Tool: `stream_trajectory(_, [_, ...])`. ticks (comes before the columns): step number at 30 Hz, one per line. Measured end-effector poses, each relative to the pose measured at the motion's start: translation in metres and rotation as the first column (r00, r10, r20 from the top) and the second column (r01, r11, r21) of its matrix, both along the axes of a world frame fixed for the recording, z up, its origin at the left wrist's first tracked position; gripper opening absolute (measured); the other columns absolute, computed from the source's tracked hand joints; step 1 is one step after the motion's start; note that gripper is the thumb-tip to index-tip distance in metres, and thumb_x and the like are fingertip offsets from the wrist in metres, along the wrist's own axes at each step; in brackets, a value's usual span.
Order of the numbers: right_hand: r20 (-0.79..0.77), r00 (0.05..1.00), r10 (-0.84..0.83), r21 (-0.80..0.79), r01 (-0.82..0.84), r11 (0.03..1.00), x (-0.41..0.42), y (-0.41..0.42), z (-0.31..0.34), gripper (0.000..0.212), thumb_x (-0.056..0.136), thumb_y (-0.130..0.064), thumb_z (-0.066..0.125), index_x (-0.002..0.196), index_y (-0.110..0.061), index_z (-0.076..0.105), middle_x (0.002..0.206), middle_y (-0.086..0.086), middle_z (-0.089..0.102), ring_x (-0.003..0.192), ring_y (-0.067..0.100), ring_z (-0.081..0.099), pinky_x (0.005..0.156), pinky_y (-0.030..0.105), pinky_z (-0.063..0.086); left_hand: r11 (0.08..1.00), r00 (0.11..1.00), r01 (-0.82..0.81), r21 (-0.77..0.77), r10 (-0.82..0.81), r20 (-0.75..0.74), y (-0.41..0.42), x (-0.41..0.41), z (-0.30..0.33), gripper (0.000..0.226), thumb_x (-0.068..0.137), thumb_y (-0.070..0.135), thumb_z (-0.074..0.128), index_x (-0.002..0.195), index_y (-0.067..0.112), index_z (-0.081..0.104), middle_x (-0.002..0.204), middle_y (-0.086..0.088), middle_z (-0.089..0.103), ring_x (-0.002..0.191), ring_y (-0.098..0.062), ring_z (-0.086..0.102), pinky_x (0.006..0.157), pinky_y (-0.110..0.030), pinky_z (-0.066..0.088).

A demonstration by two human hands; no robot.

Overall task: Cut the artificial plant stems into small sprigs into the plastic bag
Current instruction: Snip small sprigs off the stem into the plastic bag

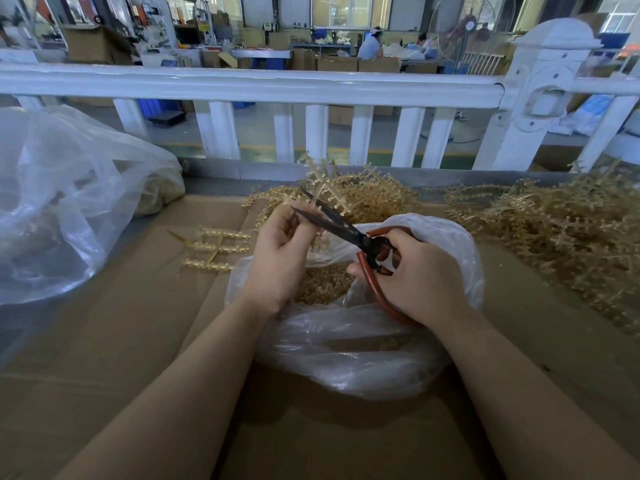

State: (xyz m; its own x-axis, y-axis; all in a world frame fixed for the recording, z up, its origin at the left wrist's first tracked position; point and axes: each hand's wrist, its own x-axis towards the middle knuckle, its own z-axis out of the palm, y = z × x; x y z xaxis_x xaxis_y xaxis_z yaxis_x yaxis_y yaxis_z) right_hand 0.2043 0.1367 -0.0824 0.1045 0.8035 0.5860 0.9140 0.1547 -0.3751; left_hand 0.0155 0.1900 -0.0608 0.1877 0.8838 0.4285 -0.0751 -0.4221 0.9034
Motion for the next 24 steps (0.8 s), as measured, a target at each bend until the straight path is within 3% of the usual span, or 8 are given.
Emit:
stream_trajectory(3, [0.014, 1.000, 0.013, -0.006, -0.013, 1.000, 0.0009, 0.0000, 0.0003, 0.060, 0.075, -0.084, 0.051, 0.102, -0.033, 0.064, 0.092, -0.020, 0.069, 0.074, -0.004, 0.052, 0.064, 0.012, 0.040, 0.998, 0.996, -0.066, -0.002, 0.066, 0.051, -0.0015, -0.0003, 0.0030, 0.016, 0.101, 0.005, 0.052, 0.110, -0.004, 0.062, 0.108, -0.028, 0.064, 0.093, -0.023, 0.063, 0.085, -0.026, 0.052])
stream_trajectory(7, [0.023, 1.000, 0.006, -0.006, -0.005, 1.000, 0.0003, -0.0011, 0.0011, 0.058, 0.075, -0.082, 0.053, 0.100, -0.031, 0.066, 0.091, -0.018, 0.070, 0.074, -0.003, 0.051, 0.065, 0.014, 0.040, 0.994, 0.990, -0.102, -0.034, 0.104, 0.093, -0.0015, 0.0011, 0.0038, 0.017, 0.101, 0.005, 0.052, 0.113, -0.004, 0.061, 0.107, -0.029, 0.064, 0.090, -0.022, 0.059, 0.080, -0.024, 0.049])
stream_trajectory(11, [0.025, 1.000, 0.009, 0.004, -0.009, 1.000, 0.0004, -0.0023, 0.0022, 0.056, 0.076, -0.081, 0.053, 0.098, -0.032, 0.066, 0.088, -0.019, 0.069, 0.074, -0.004, 0.052, 0.065, 0.015, 0.042, 0.988, 0.983, -0.144, -0.060, 0.150, 0.103, -0.0028, 0.0019, 0.0048, 0.018, 0.102, 0.007, 0.051, 0.112, -0.003, 0.062, 0.095, -0.012, 0.064, 0.082, -0.013, 0.057, 0.073, -0.015, 0.048])
stream_trajectory(15, [0.009, 1.000, 0.026, -0.002, -0.026, 1.000, 0.0003, -0.0038, 0.0028, 0.055, 0.076, -0.079, 0.055, 0.098, -0.031, 0.067, 0.087, -0.020, 0.068, 0.073, -0.003, 0.052, 0.065, 0.007, 0.036, 0.973, 0.968, -0.184, -0.143, 0.204, 0.149, 0.0038, 0.0000, 0.0036, 0.020, 0.101, 0.013, 0.053, 0.104, -0.004, 0.063, 0.084, -0.011, 0.054, 0.075, -0.017, 0.046, 0.064, -0.021, 0.042])
stream_trajectory(20, [-0.018, 1.000, 0.005, 0.023, -0.004, 1.000, -0.0016, -0.0027, 0.0038, 0.057, 0.074, -0.083, 0.050, 0.097, -0.031, 0.065, 0.082, -0.025, 0.058, 0.071, -0.003, 0.052, 0.062, 0.009, 0.037, 0.997, 0.998, -0.055, -0.062, 0.056, 0.010, 0.0039, -0.0018, -0.0017, 0.018, 0.098, 0.014, 0.059, 0.101, -0.002, 0.066, 0.088, -0.025, 0.061, 0.075, -0.019, 0.052, 0.066, -0.022, 0.046])
stream_trajectory(24, [-0.025, 1.000, 0.009, 0.009, -0.009, 1.000, -0.0009, -0.0008, 0.0028, 0.057, 0.074, -0.081, 0.051, 0.099, -0.031, 0.062, 0.082, -0.024, 0.056, 0.068, -0.002, 0.051, 0.061, 0.014, 0.041, 1.000, 0.999, 0.012, -0.026, -0.013, -0.049, 0.0040, 0.0001, -0.0043, 0.011, 0.095, 0.006, 0.061, 0.087, 0.006, 0.067, 0.076, -0.008, 0.064, 0.069, -0.013, 0.056, 0.064, -0.020, 0.048])
